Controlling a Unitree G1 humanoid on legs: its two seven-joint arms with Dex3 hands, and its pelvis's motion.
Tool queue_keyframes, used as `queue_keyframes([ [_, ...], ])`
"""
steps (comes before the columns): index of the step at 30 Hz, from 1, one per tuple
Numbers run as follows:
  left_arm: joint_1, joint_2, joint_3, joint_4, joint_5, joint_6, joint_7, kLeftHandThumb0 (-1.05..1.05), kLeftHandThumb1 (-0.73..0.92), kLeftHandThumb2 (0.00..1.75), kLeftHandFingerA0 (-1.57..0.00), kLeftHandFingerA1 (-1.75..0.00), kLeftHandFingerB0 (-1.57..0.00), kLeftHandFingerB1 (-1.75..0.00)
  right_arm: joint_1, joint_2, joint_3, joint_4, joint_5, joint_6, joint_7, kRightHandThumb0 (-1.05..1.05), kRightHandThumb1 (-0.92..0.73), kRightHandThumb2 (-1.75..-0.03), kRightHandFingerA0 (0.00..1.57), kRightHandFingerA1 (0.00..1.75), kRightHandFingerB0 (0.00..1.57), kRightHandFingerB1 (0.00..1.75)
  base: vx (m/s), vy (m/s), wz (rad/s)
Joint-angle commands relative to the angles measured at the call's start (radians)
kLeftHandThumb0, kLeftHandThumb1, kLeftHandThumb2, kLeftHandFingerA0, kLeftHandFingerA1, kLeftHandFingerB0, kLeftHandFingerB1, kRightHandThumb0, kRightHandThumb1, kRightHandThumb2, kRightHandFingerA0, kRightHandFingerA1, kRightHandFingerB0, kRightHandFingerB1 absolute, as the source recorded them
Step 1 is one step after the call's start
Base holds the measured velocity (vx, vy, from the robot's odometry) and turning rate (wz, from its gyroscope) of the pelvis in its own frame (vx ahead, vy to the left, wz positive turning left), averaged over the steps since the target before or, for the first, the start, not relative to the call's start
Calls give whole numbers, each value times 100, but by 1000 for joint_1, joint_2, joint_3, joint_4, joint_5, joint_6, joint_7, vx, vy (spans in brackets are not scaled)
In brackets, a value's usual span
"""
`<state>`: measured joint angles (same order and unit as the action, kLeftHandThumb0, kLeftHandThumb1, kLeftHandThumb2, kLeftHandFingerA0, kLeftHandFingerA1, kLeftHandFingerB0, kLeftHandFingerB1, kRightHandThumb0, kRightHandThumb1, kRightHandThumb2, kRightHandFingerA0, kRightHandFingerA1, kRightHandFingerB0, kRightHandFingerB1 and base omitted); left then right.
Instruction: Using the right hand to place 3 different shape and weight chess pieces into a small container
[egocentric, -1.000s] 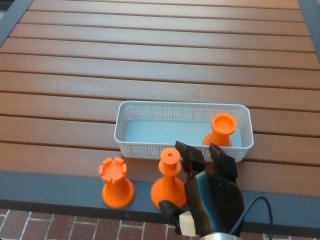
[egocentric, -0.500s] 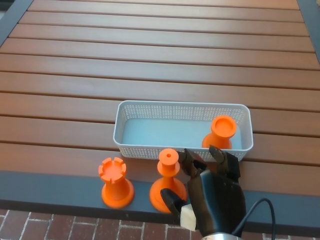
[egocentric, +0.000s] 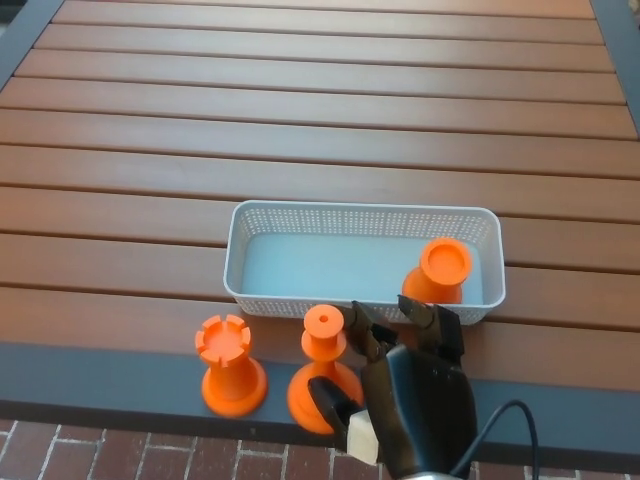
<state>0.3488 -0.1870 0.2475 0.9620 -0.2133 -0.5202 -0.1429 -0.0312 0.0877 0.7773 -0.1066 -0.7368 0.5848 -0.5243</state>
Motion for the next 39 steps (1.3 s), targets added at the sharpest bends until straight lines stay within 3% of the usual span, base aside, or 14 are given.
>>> queue_keyframes([
  [1, 7, 8, 17, 36, -19, -59, -51, -11, 53, 112, -109, -141, -93, -115, 12, 216, 68, 28, 33, 3, -25, -54, -79, -63, 92, 118, 39, 47, 0, 0, 0],
  [7, 14, 7, 17, 45, -11, -61, -61, -11, 47, 121, -107, -147, -91, -119, -39, 213, 68, 36, 1, 35, -11, -57, -76, -62, 89, 106, 37, 44, 0, 0, 0],
  [9, 28, -2, 23, 24, -20, -33, -50, -13, 51, 114, -105, -145, -93, -118, -54, 213, 69, 45, -6, 44, -8, -58, -70, -61, 74, 114, 31, 43, 0, 0, 0],
  [12, 41, -10, 24, 5, -17, -17, -27, -9, 55, 110, -104, -147, -92, -122, -86, 209, 94, 75, -70, 95, -17, -60, -72, -61, 33, 81, 34, 41, 0, 0, 0],
  [16, 33, -5, 30, 25, -22, -33, -52, -11, 53, 110, -105, -149, -94, -121, -112, 211, 113, 98, -110, 138, -34, -59, -72, -61, 15, 72, 34, 40, 0, 0, 0],
  [17, 36, -5, 31, 21, -24, -30, -56, -11, 52, 111, -106, -145, -93, -117, -119, 215, 114, 107, -119, 142, -49, -63, -51, -88, 0, 39, 25, 50, 0, 0, 0],
  [20, 42, -5, 32, 14, -24, -23, -58, -11, 52, 111, -106, -145, -93, -117, -129, 221, 116, 119, -131, 150, -73, -63, -51, -88, 0, 39, 25, 50, 0, 0, 0],
  [21, 42, -6, 29, 10, -17, -21, -44, -11, 53, 109, -105, -147, -94, -119, -137, 225, 113, 125, -135, 149, -83, -62, -65, -60, 0, 4, 25, 31, 0, 0, 0],
  [23, 42, -8, 26, 2, -7, -16, -25, -11, 55, 108, -104, -148, -93, -120, -151, 232, 107, 135, -140, 146, -98, -66, -57, -77, 0, 0, 15, 38, 0, 0, 0],
  [29, 53, -10, 23, 1, -6, -11, -29, -7, 57, 104, -101, -150, -90, -120, -186, 247, 105, 156, -154, 168, -90, -71, -55, -77, 0, 0, 15, 36, 0, 0, 0],
  [30, 49, -10, 31, 11, -18, -17, -43, -9, 52, 108, -108, -144, -95, -116, -190, 248, 99, 152, -147, 157, -94, -72, -51, -81, 0, 18, 26, 45, 0, 0, 0],
  [33, 43, -10, 44, 26, -35, -25, -64, -9, 52, 108, -108, -144, -95, -116, -199, 251, 91, 148, -135, 143, -100, -72, -51, -81, 0, 18, 26, 45, 0, 0, 0],
  [34, 44, -6, 42, 26, -27, -18, -56, -9, 50, 111, -109, -143, -94, -117, -196, 238, 84, 143, -134, 116, -130, -47, -68, -64, 9, 53, 53, 45, 0, 0, 0],
  [39, 38, -7, 51, 39, -34, -20, -68, -11, 52, 107, -109, -142, -95, -115, -190, 222, 68, 145, -108, 50, -180, -31, -73, -61, 33, 73, 66, 49, 0, 0, 0],
])
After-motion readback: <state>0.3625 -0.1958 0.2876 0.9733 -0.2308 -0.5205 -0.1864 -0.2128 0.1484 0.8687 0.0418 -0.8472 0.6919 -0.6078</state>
